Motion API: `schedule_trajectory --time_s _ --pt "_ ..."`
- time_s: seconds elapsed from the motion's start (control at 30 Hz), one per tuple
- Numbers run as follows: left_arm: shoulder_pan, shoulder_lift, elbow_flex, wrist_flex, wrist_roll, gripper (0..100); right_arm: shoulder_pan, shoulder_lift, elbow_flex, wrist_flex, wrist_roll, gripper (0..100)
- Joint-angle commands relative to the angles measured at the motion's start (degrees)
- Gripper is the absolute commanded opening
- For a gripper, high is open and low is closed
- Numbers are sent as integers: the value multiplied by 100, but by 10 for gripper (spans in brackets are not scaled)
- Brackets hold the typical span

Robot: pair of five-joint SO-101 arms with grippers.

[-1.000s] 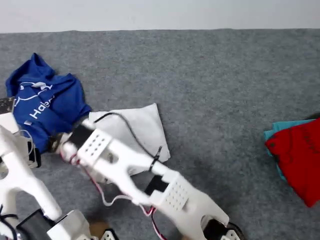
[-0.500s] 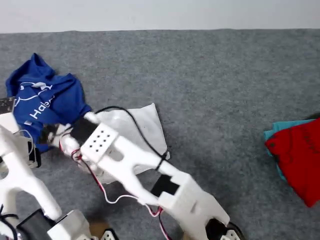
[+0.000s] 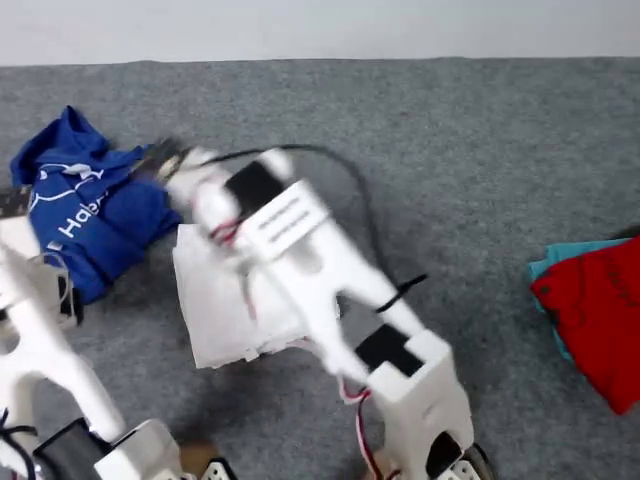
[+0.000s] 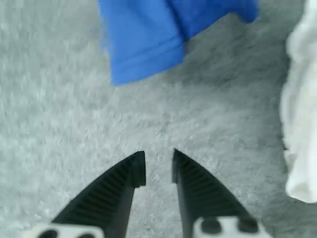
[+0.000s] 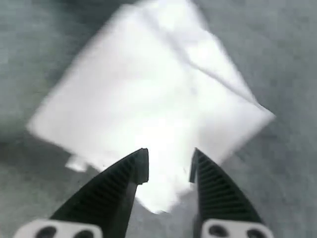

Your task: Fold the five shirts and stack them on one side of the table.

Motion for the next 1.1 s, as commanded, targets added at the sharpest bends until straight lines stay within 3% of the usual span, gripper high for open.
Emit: schedule_trajectory --time_s 0.0,0.3,0.63,1.07 --pt "774 -167 -549 299 211 150 866 -549 -255 233 -70 123" --pt "2629 246 -1086 264 264 185 2668 -1349 703 233 -70 123" --pt "2716 1996 -2079 70 255 190 3758 -2598 2585 198 -62 123" --pt "2963 3112 -2703 35 255 182 3820 -3187 3323 189 -88 123"
